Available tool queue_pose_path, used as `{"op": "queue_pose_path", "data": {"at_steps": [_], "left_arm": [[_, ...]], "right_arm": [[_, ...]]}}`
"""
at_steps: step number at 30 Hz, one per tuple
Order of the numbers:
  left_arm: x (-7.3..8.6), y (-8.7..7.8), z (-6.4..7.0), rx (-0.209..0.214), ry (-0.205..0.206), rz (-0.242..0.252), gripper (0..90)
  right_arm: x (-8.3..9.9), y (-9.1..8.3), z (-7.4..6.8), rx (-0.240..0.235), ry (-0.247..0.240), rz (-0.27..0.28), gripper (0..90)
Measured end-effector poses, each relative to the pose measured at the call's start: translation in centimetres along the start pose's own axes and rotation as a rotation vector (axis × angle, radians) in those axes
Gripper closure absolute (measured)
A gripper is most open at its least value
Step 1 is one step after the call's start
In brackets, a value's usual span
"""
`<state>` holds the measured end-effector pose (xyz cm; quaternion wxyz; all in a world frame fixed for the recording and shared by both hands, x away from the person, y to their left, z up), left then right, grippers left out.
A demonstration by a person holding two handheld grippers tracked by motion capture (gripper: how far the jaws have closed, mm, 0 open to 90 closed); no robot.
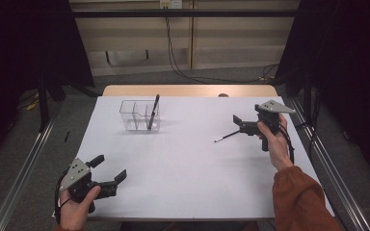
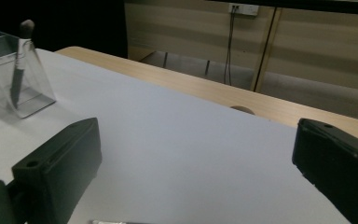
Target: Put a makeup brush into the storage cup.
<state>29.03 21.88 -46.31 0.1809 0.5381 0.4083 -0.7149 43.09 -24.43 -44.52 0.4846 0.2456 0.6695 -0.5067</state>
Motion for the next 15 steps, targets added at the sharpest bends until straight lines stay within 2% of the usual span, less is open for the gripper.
{"op": "queue_pose_path", "data": {"at_steps": [4, 7, 10, 14, 15], "left_arm": [[-0.02, 0.01, -0.13, -0.01, -0.006, 0.002, 3.5], [-0.01, -0.03, -0.23, -0.012, -0.006, 0.001, 3.5], [-0.01, -0.07, -0.28, -0.013, -0.007, 0.002, 3.5], [-0.11, -0.09, -0.48, -0.023, -0.005, 0.002, 3.5], [-0.1, -0.05, -0.51, -0.019, -0.017, 0.003, 3.5]], "right_arm": [[-0.16, 0.84, 0.15, 0.008, -0.022, -0.032, 1.2], [-0.2, 1.07, -0.02, -0.008, -0.019, -0.051, 1.2], [-0.19, 1.01, -0.13, -0.055, -0.005, -0.069, 1.8], [0.0, 0.89, 0.03, -0.056, -0.027, -0.117, 1.8], [0.03, 0.86, 0.07, -0.054, -0.031, -0.128, 1.9]]}}
Point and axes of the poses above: each handheld gripper's, and its own axes: y roughly forward along the jaws, x roughly out of its underside, z roughly to its right, the point moved 7 cm from there along y, roughly forward along the jaws, and after that the axes turned 6 degrees about -z, right-handed, at the moved point
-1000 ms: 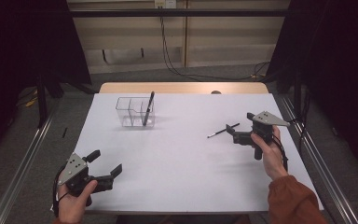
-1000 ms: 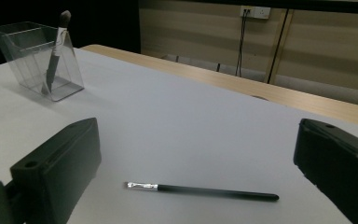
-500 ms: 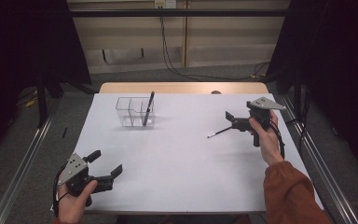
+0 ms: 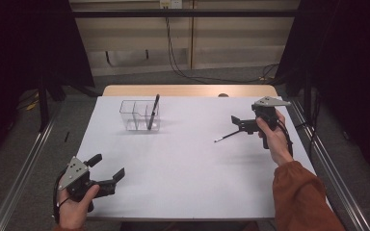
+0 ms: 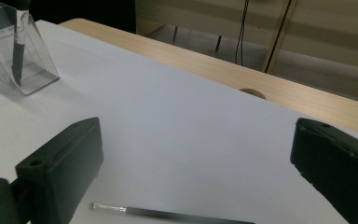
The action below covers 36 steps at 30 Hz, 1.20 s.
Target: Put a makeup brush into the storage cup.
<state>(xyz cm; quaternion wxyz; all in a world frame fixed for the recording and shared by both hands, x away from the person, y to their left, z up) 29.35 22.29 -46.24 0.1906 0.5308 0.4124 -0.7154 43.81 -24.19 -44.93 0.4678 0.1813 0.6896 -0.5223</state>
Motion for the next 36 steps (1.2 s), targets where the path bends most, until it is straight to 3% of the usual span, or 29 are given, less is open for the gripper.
{"op": "queue_pose_path", "data": {"at_steps": [4, 9, 24, 36], "left_arm": [[0.1, 0.0, -0.1, -0.001, -0.003, -0.002, 3.5], [0.1, 0.0, 0.1, 0.004, 0.001, -0.005, 3.5], [0.2, 0.2, 0.1, 0.003, 0.021, -0.011, 3.5], [0.2, 0.1, 0.1, -0.003, 0.025, -0.014, 3.5]], "right_arm": [[0.1, 0.0, 0.0, -0.032, -0.013, -0.055, 3.0], [0.1, 0.1, 0.2, -0.04, -0.051, -0.132, 2.8], [1.4, 1.0, 0.7, -0.125, -0.139, -0.446, 3.5], [2.4, 1.4, 0.5, -0.206, -0.245, -0.615, 3.1]]}}
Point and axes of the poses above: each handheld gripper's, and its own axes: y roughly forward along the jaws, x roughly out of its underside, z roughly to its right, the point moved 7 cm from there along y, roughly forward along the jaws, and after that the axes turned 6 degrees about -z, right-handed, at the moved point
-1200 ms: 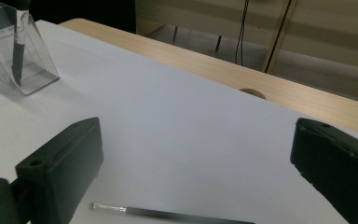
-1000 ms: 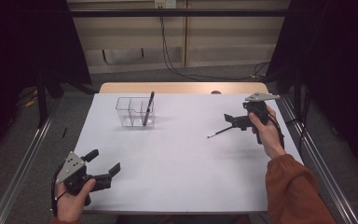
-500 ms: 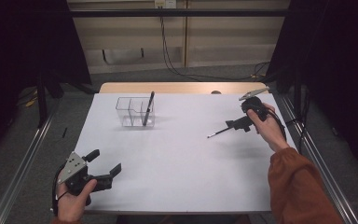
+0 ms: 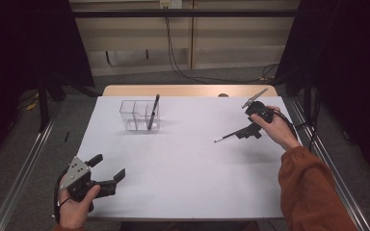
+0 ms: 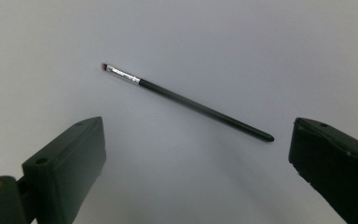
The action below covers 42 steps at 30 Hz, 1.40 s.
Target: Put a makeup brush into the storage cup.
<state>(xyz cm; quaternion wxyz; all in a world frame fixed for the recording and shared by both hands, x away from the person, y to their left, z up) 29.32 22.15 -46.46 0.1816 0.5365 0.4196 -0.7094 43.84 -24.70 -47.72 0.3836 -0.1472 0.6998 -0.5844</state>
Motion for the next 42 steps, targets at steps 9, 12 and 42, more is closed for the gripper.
{"op": "queue_pose_path", "data": {"at_steps": [9, 12, 42], "left_arm": [[0.0, -0.1, 0.1, -0.001, 0.01, -0.004, 3.5], [0.0, -0.1, 0.1, -0.002, 0.012, -0.006, 3.5], [0.2, -0.1, 0.0, -0.009, 0.009, -0.016, 3.5]], "right_arm": [[-0.1, 0.5, 0.0, -0.008, -0.098, -0.101, 6.2], [-0.3, 0.7, 0.3, 0.007, -0.126, -0.137, 5.6], [-1.1, 5.4, 1.4, 0.018, -0.239, -0.309, 25.6]]}}
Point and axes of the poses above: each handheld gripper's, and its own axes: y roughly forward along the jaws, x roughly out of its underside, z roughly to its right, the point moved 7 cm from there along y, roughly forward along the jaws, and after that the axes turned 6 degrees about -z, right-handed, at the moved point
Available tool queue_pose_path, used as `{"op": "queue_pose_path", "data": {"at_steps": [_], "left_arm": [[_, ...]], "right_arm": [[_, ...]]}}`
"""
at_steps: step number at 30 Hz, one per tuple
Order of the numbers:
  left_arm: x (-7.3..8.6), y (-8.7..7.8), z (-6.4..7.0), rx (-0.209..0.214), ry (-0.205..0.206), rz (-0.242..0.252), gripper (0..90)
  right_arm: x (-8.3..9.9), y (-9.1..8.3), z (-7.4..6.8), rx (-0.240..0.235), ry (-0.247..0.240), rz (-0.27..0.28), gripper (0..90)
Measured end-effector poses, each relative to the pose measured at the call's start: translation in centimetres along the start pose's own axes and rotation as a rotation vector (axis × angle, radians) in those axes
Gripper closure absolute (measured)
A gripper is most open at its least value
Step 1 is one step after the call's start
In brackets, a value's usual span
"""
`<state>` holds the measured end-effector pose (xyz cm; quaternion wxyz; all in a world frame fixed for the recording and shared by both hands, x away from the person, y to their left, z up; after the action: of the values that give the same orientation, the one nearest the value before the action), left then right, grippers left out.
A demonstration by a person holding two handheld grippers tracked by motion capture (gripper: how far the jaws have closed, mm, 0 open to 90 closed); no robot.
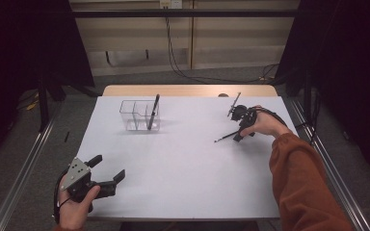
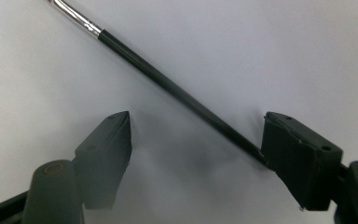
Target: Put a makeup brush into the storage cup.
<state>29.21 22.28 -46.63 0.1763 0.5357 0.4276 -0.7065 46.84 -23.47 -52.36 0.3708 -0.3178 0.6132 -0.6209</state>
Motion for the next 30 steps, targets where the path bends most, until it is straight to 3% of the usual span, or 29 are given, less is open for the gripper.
{"op": "queue_pose_path", "data": {"at_steps": [5, 8, 17, 22, 30], "left_arm": [[0.02, -0.01, 0.02, -0.001, 0.001, -0.001, 3.5], [0.04, -0.01, 0.03, -0.002, 0.006, -0.003, 3.5], [0.08, -0.16, 0.02, -0.006, 0.019, -0.006, 3.5], [0.09, -0.19, 0.06, -0.007, 0.02, -0.006, 3.5], [0.11, -0.2, 0.13, -0.008, 0.03, -0.011, 3.5]], "right_arm": [[-0.2, 0.15, 0.07, -0.031, -0.009, -0.007, 30.5], [-0.12, 0.34, 0.24, -0.062, 0.041, -0.02, 29.9], [-0.28, 0.27, 0.31, -0.061, 0.032, -0.071, 33.4], [-0.04, -0.07, 0.51, -0.068, 0.03, -0.086, 52.4], [0.09, -0.22, 0.13, -0.075, 0.028, -0.103, 68.6]]}}
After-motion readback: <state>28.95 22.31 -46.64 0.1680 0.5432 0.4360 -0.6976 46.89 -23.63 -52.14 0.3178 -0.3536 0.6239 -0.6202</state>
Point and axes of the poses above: each handheld gripper's, and its own axes: y roughly forward along the jaws, x roughly out of its underside, z roughly to its right, the point moved 7 cm from there along y, roughly forward along the jaws, and after that the axes turned 6 degrees about -z, right-handed, at the moved point
